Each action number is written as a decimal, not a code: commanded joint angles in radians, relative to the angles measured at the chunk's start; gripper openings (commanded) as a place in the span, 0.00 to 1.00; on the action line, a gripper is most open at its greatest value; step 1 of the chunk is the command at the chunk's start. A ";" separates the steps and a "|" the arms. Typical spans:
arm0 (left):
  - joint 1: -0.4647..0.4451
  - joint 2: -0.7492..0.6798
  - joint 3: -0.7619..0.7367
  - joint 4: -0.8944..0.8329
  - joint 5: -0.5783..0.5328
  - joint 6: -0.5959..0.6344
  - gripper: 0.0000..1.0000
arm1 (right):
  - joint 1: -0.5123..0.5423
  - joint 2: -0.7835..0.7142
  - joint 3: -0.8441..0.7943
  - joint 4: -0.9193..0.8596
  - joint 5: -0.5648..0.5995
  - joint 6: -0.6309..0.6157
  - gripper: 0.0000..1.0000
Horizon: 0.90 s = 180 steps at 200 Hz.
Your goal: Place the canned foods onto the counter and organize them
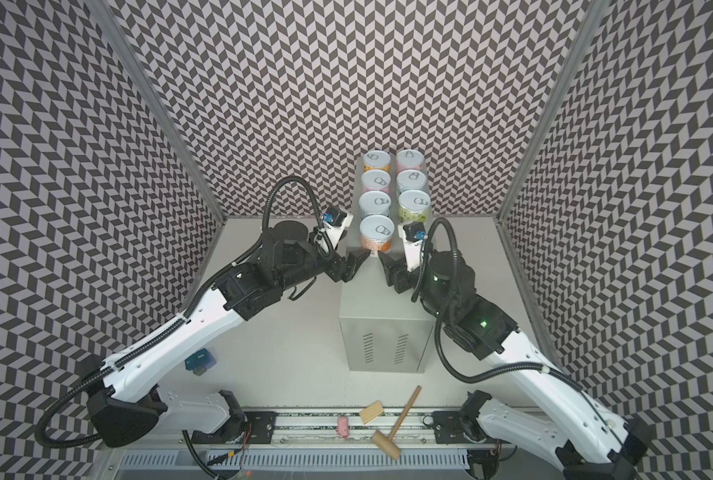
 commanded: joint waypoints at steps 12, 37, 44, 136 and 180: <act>0.005 0.007 0.034 0.028 0.010 0.004 0.80 | -0.014 0.016 -0.013 0.055 -0.032 -0.020 0.71; 0.006 0.003 0.032 0.027 0.004 0.005 0.81 | -0.019 0.022 -0.014 0.065 -0.045 -0.025 0.71; 0.006 0.000 0.032 0.027 0.002 0.005 0.81 | -0.019 0.025 -0.014 0.068 -0.048 -0.026 0.71; 0.010 -0.005 0.036 0.015 -0.005 0.009 0.81 | -0.026 0.036 -0.011 0.085 -0.073 -0.044 0.71; 0.019 -0.032 0.011 0.006 -0.028 0.011 0.81 | -0.027 0.040 -0.013 0.092 -0.087 -0.047 0.71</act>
